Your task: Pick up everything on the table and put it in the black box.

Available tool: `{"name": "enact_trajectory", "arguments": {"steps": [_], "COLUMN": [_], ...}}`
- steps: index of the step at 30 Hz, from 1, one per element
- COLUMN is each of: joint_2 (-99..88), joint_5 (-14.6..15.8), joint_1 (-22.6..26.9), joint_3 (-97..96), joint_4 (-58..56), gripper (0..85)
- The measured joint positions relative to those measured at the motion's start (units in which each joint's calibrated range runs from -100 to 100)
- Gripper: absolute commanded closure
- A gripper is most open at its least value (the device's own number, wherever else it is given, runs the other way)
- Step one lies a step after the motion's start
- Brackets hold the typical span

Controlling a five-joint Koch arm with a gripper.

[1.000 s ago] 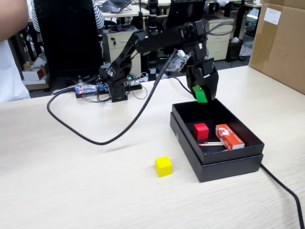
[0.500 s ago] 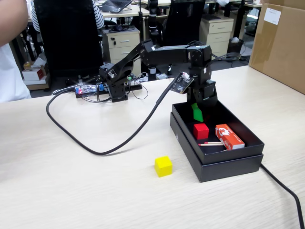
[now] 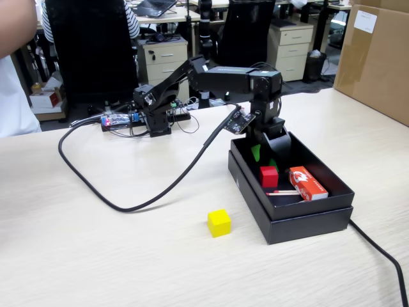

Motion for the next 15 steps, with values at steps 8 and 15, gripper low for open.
{"name": "enact_trajectory", "arguments": {"steps": [8,15], "joint_2": [-15.1,-18.6], "joint_5": [-0.6,-4.8], "joint_1": [-4.5,-10.5], "joint_3": [0.0,-0.2], "joint_4": [0.0,0.1], "gripper": [38.6,37.5]}}
